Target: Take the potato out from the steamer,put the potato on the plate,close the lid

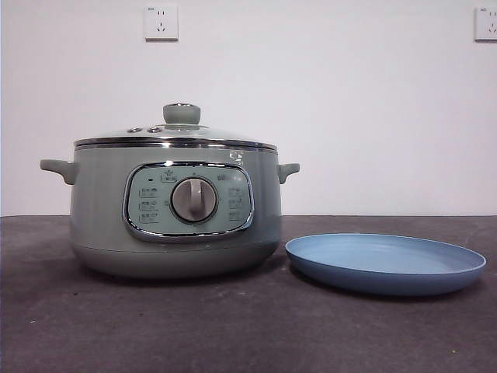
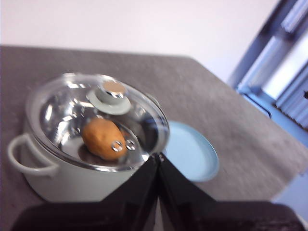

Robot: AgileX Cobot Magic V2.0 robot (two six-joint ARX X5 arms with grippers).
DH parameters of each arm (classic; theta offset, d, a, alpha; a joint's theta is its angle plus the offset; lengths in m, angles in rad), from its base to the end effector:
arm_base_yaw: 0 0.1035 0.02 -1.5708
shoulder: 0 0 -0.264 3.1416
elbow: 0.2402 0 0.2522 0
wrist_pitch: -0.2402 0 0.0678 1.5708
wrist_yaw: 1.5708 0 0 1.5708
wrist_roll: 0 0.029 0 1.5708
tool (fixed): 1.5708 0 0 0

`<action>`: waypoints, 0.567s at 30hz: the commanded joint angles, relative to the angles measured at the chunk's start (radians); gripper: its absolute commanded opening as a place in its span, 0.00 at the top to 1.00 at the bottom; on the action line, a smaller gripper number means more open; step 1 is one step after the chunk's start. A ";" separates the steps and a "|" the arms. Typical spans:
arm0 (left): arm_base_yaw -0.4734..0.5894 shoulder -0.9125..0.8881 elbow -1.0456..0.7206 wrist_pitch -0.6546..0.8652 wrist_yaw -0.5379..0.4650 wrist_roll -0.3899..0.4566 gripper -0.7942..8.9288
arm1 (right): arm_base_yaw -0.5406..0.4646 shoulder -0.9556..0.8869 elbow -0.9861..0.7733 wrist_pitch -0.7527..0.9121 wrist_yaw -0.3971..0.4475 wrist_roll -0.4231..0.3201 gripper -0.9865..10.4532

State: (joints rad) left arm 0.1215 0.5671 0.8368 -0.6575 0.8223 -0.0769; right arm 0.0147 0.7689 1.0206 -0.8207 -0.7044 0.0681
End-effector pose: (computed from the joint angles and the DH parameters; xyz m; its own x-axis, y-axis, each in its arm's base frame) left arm 0.1003 -0.0092 0.3353 0.7142 -0.6510 -0.2573 0.5602 0.7520 -0.3474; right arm 0.1280 0.0207 0.3577 0.6324 0.6569 -0.4105 -0.5187 0.7527 0.4054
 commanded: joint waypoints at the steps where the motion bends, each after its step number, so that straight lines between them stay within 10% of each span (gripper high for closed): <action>1: 0.000 0.038 0.044 -0.098 0.028 0.121 0.93 | 0.023 0.043 0.053 -0.109 -0.003 -0.141 0.92; 10: -0.022 0.069 0.077 -0.204 0.017 0.186 0.87 | 0.067 0.080 0.087 -0.171 -0.002 -0.200 0.87; 14: -0.023 0.069 0.077 -0.193 0.016 0.185 0.26 | 0.067 0.080 0.088 -0.142 -0.002 -0.166 0.39; 17: -0.024 0.069 0.077 -0.171 0.017 0.185 0.14 | 0.067 0.081 0.088 -0.132 -0.004 -0.141 0.25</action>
State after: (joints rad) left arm 0.1013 0.6384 0.9112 -0.8360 0.8394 0.0937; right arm 0.0795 0.8497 1.1049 -0.9562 -0.7048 -0.0925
